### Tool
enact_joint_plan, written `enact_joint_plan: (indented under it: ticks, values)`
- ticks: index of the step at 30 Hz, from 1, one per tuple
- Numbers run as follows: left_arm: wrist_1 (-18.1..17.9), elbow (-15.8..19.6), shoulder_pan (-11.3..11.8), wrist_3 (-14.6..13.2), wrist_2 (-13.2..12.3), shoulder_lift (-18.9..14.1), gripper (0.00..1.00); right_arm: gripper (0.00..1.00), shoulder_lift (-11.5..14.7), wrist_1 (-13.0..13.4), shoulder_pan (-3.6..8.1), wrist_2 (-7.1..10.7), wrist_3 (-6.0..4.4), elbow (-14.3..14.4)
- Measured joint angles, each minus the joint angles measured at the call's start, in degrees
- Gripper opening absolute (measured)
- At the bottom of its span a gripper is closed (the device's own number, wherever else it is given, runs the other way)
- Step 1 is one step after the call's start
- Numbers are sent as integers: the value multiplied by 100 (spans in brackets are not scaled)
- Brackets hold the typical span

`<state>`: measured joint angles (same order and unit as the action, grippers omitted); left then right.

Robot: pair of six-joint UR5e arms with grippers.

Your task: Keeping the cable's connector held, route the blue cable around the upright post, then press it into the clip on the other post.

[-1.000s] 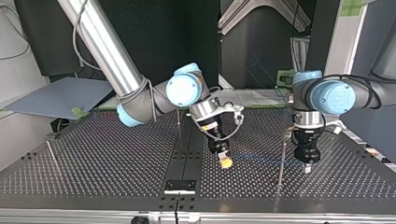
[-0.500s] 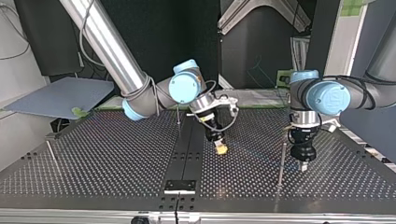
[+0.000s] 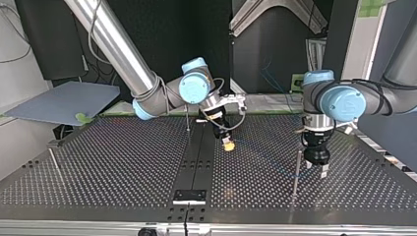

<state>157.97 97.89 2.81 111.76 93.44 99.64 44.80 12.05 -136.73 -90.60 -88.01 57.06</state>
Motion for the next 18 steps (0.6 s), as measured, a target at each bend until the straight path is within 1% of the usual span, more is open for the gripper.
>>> enact_joint_plan:
  ticks: [4, 7, 10, 14, 18]
  values:
    - [20, 0, -22, 64, -1, 3, 100, 0, -56, 138, 7, -5, 2, 184]
    - [16, 0, -34, 109, -18, 11, 100, 0, -159, 167, -2, -2, 18, 248]
    - [8, 0, -53, 155, -71, 59, 100, 0, -283, 191, -14, -48, 34, 319]
    - [6, 0, -82, 183, -147, 196, 100, 0, -377, 310, -3, -163, -1, 518]
    - [0, 0, -115, 191, -169, 258, 100, 0, -462, 464, 6, -229, -44, 717]
